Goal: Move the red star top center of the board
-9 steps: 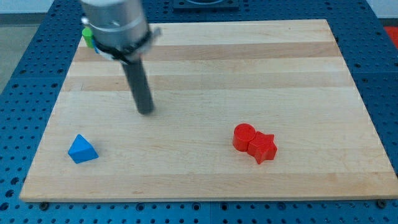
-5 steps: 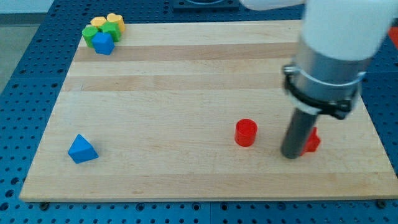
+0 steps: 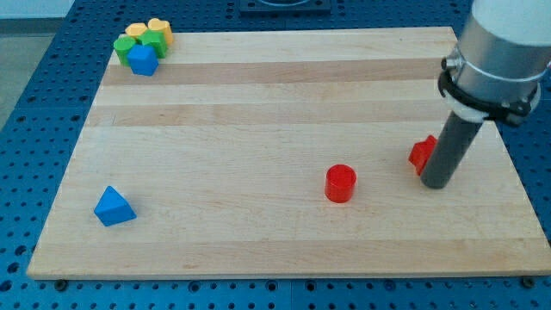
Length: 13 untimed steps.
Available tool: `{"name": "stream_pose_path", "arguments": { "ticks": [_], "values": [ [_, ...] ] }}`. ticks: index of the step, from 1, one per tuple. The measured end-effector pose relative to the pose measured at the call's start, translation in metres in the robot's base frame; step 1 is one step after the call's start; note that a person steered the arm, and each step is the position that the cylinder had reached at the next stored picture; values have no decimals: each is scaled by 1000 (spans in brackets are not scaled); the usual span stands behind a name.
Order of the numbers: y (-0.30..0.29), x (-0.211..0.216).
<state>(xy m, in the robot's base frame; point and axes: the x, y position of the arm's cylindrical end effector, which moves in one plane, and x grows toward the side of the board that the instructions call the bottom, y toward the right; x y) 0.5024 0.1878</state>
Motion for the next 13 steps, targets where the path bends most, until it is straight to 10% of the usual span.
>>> {"name": "stream_pose_path", "arguments": {
  "ticks": [6,11,13],
  "values": [
    [-24,-149],
    [-142,-107],
    [-93,-134]
  ]
}}
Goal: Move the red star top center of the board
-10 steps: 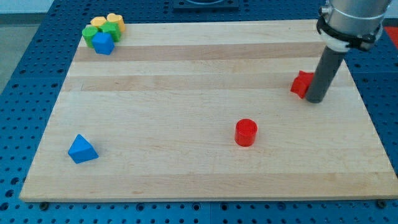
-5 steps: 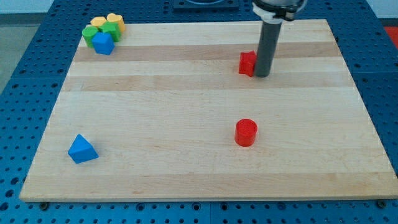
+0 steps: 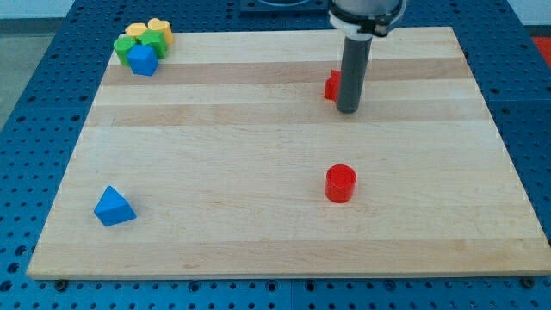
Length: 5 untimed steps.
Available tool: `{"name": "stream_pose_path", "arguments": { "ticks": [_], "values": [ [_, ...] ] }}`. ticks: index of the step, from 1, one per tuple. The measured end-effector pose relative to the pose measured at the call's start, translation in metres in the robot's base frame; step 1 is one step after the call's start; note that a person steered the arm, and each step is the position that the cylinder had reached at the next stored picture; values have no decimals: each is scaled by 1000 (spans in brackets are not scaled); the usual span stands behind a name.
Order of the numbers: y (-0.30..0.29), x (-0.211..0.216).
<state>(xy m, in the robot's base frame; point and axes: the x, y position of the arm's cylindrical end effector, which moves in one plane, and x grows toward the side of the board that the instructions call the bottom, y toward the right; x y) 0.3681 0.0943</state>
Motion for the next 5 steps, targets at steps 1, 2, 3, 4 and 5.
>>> {"name": "stream_pose_path", "arguments": {
  "ticks": [1,2,3,4,5],
  "values": [
    [1,-29],
    [-7,-44],
    [-28,-42],
    [-50,-41],
    [-71,-43]
  ]
}}
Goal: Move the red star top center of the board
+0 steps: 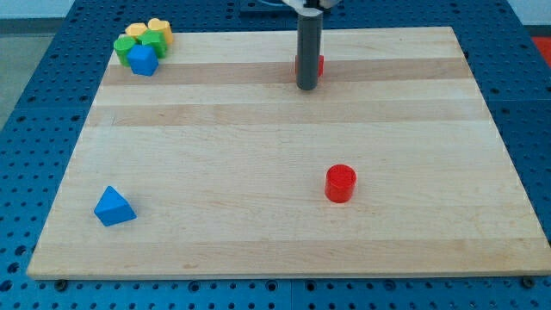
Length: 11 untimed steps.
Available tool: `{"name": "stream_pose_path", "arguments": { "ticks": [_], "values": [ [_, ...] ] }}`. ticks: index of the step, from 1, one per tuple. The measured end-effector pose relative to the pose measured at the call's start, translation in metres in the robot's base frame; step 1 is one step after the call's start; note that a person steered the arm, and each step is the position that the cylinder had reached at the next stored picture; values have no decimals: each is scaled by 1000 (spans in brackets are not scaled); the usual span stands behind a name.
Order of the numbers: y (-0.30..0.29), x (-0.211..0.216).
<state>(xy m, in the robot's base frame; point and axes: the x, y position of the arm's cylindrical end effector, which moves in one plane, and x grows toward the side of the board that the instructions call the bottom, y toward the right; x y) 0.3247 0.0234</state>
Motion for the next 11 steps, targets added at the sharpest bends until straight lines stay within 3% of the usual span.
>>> {"name": "stream_pose_path", "arguments": {
  "ticks": [2,6,9,11],
  "values": [
    [-17,-26],
    [34,-42],
    [106,-51],
    [57,-60]
  ]
}}
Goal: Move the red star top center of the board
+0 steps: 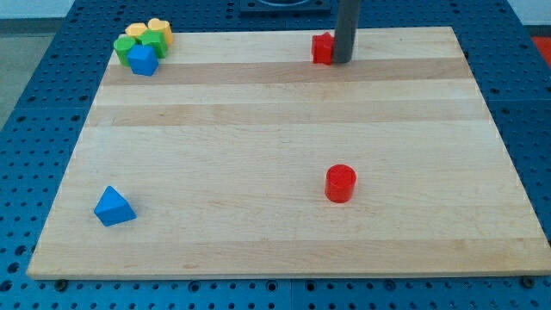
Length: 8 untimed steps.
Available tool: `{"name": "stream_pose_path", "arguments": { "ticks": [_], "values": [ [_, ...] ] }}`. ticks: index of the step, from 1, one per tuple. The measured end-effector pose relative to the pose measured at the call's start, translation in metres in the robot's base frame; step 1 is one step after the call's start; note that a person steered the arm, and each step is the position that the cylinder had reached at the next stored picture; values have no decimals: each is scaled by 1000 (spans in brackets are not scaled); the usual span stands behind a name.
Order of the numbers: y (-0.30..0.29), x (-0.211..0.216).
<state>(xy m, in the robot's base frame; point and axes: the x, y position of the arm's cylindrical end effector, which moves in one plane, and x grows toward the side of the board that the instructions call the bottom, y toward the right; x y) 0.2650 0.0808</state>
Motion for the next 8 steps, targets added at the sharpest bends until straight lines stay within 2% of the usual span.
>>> {"name": "stream_pose_path", "arguments": {
  "ticks": [4,5,6,7,8],
  "values": [
    [-27,-21],
    [-22,14],
    [-55,36],
    [-64,29],
    [6,71]
  ]
}}
